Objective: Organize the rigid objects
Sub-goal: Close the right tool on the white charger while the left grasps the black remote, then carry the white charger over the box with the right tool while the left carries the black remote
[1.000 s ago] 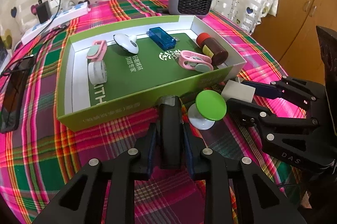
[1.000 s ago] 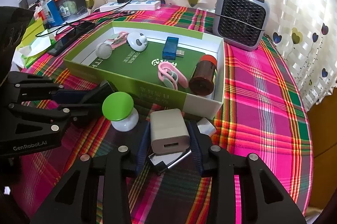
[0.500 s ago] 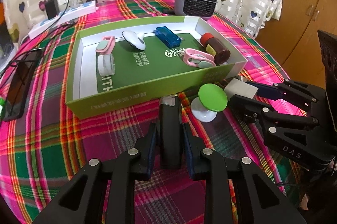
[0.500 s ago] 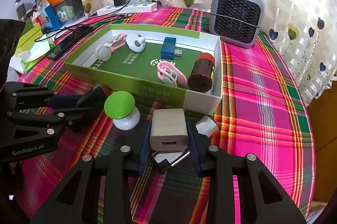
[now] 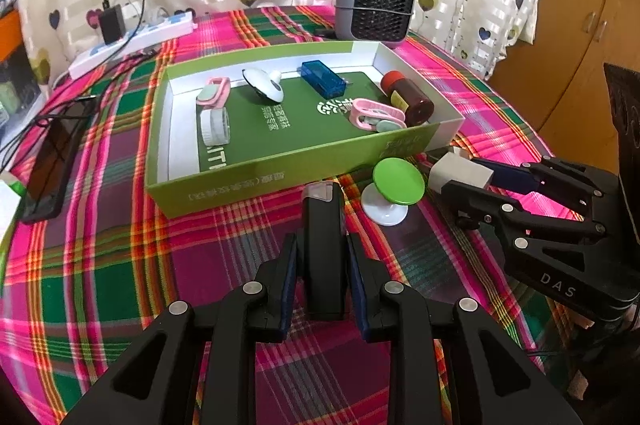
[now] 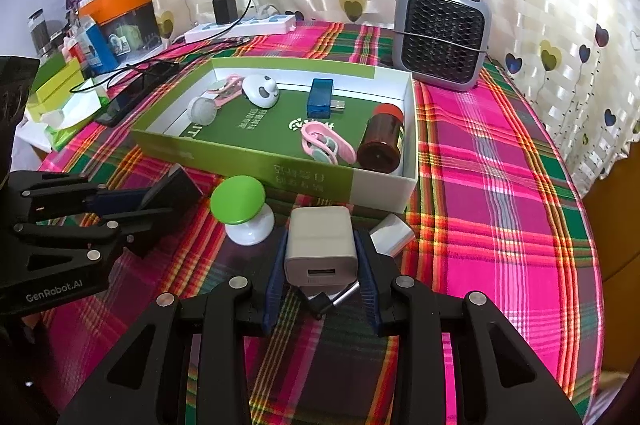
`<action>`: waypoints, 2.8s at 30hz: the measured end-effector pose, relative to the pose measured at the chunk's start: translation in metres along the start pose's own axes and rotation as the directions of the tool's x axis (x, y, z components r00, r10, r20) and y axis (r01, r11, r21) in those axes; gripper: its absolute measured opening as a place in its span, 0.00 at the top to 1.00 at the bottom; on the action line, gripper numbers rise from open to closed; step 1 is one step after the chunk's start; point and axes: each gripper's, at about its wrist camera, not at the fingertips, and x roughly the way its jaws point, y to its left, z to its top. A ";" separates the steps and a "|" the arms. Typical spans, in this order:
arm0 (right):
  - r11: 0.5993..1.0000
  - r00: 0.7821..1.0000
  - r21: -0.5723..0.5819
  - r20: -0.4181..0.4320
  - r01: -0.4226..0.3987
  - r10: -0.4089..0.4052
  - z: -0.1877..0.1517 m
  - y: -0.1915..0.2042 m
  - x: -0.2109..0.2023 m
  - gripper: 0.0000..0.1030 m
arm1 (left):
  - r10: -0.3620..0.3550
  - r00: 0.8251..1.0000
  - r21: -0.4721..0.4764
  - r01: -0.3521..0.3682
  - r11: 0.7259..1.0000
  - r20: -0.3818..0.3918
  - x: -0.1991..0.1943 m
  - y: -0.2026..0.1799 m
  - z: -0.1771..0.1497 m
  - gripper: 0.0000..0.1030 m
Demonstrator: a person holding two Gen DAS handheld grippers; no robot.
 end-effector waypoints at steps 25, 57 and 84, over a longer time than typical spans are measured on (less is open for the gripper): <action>1.000 0.996 0.020 0.084 -0.002 0.001 0.008 0.002 -0.029 0.66 | 0.019 0.996 0.020 -0.021 1.000 0.092 -0.037 -0.010 0.008 0.78; 0.999 0.995 0.039 0.102 -0.014 0.010 0.069 -0.019 0.001 0.66 | 0.039 0.994 -0.068 -0.032 0.997 0.103 -0.001 0.031 0.066 0.78; 0.996 0.999 0.077 -0.013 0.036 -0.036 0.112 -0.041 0.085 0.66 | 0.039 0.999 -0.121 -0.036 0.992 0.029 0.052 0.054 0.086 0.78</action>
